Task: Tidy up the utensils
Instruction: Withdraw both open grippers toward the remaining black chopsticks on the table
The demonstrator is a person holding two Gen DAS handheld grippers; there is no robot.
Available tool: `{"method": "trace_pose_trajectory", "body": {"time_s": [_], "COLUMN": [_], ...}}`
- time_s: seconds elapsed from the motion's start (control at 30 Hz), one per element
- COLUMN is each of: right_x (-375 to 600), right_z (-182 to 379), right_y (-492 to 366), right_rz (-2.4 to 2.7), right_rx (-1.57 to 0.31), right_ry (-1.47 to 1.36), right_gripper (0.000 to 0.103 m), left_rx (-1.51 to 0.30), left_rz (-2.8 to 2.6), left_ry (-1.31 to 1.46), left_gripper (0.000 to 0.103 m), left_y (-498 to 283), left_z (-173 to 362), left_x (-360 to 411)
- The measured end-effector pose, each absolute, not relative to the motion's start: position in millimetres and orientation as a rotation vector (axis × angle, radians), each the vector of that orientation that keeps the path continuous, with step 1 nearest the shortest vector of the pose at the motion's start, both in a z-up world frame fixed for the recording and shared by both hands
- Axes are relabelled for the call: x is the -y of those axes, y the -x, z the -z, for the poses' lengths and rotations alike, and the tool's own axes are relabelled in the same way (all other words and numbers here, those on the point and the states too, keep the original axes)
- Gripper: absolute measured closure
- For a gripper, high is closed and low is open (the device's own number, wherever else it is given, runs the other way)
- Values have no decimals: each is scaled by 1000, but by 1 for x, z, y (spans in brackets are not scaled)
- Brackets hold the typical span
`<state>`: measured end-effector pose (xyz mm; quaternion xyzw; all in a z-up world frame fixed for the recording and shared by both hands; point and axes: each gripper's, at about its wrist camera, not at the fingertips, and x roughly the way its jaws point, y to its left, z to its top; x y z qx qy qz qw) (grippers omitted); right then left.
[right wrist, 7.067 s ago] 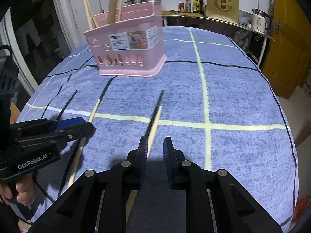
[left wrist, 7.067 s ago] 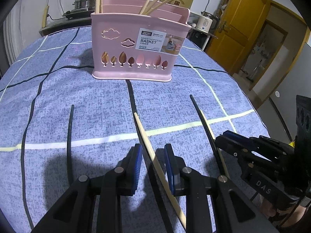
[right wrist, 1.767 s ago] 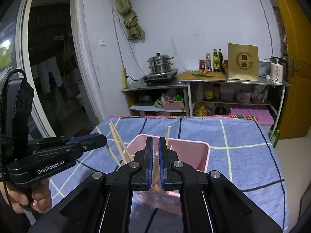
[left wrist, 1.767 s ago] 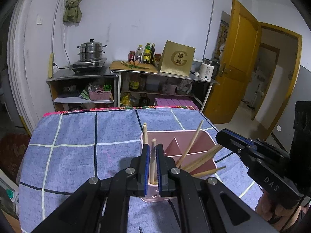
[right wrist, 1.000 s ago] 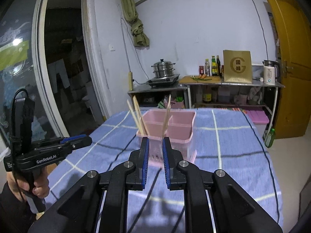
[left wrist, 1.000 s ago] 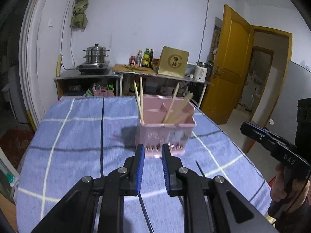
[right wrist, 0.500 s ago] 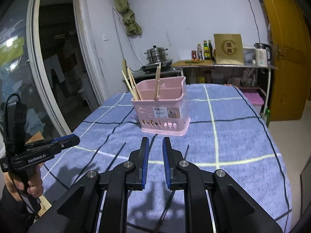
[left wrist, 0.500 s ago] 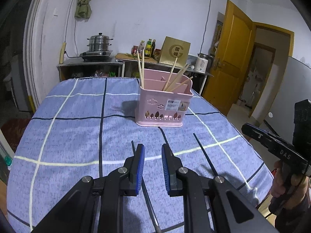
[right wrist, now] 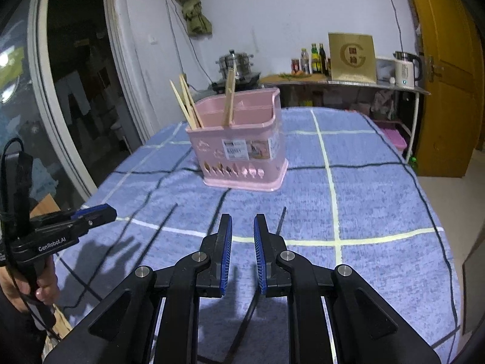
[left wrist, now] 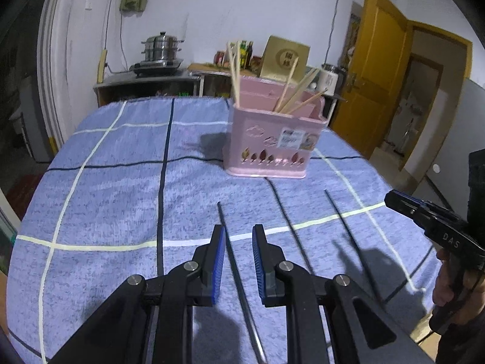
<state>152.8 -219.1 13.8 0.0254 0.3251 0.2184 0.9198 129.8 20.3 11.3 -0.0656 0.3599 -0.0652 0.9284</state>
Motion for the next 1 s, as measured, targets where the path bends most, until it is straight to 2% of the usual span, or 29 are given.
{"method": "trace_pose_trajectory", "body": {"time_s": [0.17, 0.7, 1.0], "right_x": [213, 194, 190], "right_z": [6, 39, 46], "right_y": [-178, -235, -239], "right_rz": [-408, -346, -325], "right_rx": [-754, -924, -939], "right_ry": [-18, 75, 86], "right_gripper": [83, 84, 84], "left_rx": [-813, -989, -974], "left_rz": [111, 85, 36], "left_ry": [130, 109, 16], "left_gripper": [78, 78, 78], "left_y": [-159, -223, -228], "left_z": [6, 47, 49], "left_x": [-25, -17, 0]}}
